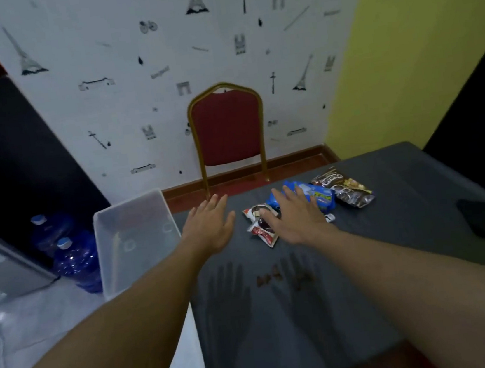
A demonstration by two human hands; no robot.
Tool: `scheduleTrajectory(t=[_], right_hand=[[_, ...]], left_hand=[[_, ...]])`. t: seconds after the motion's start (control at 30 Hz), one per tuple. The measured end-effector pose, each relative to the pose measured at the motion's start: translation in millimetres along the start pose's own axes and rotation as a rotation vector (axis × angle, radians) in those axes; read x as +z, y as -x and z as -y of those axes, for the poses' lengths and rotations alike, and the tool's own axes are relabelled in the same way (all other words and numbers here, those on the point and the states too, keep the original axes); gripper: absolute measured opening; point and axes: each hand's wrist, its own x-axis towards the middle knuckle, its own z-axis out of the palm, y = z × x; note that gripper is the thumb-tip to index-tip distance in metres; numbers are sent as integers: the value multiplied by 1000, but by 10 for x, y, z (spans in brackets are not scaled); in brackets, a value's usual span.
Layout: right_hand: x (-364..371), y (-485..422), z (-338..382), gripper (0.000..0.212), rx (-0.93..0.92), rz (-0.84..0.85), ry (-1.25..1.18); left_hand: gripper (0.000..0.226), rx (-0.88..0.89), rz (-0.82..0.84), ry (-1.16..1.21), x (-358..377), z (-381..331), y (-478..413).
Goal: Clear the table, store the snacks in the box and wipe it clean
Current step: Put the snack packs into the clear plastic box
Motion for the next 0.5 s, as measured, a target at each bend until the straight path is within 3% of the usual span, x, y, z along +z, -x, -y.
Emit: scheduleTrajectory(t=[0.5], right_hand=[[-226, -310, -1307, 70, 88, -61, -5]], left_hand=[[61, 54, 62, 19, 289, -902, -702]])
